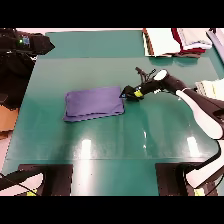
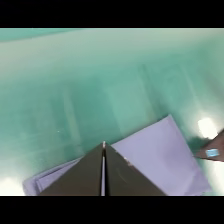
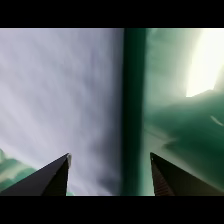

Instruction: Fold the shirts.

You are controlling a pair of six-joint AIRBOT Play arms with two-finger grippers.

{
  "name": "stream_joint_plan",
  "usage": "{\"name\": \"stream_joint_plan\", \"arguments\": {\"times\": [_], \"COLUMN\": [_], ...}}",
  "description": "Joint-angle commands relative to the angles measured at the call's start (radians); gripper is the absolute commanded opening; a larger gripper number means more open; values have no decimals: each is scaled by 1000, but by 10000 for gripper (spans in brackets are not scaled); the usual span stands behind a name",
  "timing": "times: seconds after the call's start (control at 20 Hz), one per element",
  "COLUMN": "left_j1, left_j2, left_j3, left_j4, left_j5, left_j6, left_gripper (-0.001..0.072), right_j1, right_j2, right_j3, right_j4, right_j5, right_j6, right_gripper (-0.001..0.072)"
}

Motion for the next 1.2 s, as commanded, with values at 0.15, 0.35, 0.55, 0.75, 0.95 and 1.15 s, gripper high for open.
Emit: {"name": "stream_joint_plan", "arguments": {"times": [0.15, 0.35, 0.55, 0.75, 0.95, 1.15], "left_j1": [-4, -60, -164, -229, -281, -340], "left_j2": [-16, -16, -16, -16, -16, -16], "left_j3": [0, 0, 0, 0, 0, 0], "left_j4": [-37, -36, -32, -33, -36, -37], "left_j5": [-2, 3, 5, 5, 9, 13], "left_j6": [2, 3, 14, 21, 21, 19], "left_gripper": [24, 23, 23, 24, 24, 24], "right_j1": [144, 178, 58, -191, -495, -789], "right_j2": [-165, -170, -40, 128, 257, 294], "right_j3": [151, 289, 340, 340, 340, 340], "right_j4": [123, 42, -156, -287, -379, -371], "right_j5": [-55, -82, -39, 111, 195, 175], "right_j6": [-60, -95, -43, -31, -31, -32], "right_gripper": [275, 15, 14, 14, 14, 15]}}
